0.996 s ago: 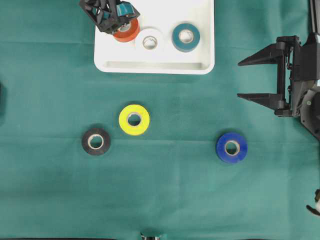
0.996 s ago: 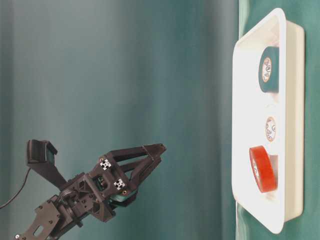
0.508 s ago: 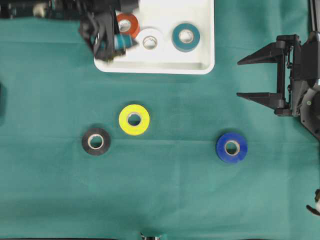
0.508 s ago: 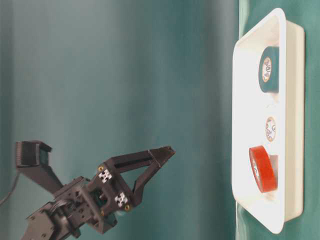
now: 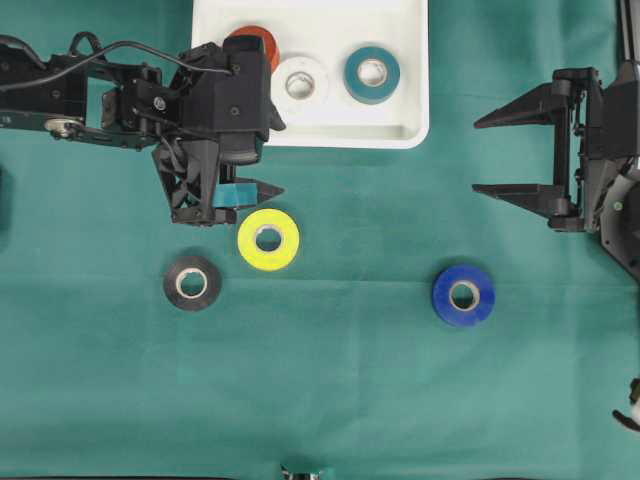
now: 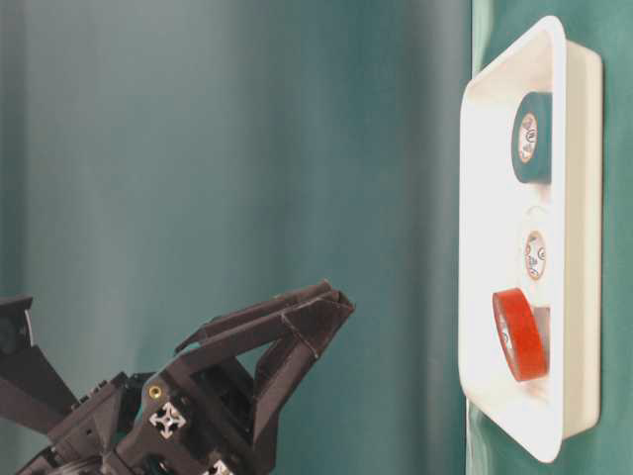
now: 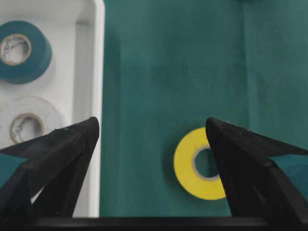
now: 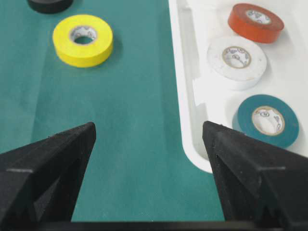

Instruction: Pick up the tape from a random location and place it into the white case.

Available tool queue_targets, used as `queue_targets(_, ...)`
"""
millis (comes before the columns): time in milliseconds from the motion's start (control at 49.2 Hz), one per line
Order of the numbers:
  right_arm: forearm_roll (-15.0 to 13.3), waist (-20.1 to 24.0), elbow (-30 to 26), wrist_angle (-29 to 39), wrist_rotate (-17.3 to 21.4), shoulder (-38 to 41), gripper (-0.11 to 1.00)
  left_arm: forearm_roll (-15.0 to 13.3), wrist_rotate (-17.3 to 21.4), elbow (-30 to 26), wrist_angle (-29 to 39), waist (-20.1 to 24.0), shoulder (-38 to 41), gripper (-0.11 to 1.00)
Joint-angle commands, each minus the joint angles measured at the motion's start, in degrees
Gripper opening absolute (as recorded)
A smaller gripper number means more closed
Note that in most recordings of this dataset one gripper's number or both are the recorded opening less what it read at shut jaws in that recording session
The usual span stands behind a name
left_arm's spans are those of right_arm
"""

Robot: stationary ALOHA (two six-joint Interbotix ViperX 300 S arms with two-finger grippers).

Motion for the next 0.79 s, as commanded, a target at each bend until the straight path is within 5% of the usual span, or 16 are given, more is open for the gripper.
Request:
queue_targets(0,0.0,-0.18,-1.49,-0.26,0.09,0.26,0.85,0.0,0.0,-0.18,-0.97,0.09,-1.76,0.99)
queue_targets(346,0.0,-0.18,-1.58,1.05,0.26,0.26,0.85,0.0,0.18,2.29,-1.41,0.09,-6.15,0.99)
queue_targets(773,-0.09,-0.18,-2.29,1.23,0.26,0.26,0.85,0.0,0.09,12.39,-10.2,0.7,-17.84,0.99)
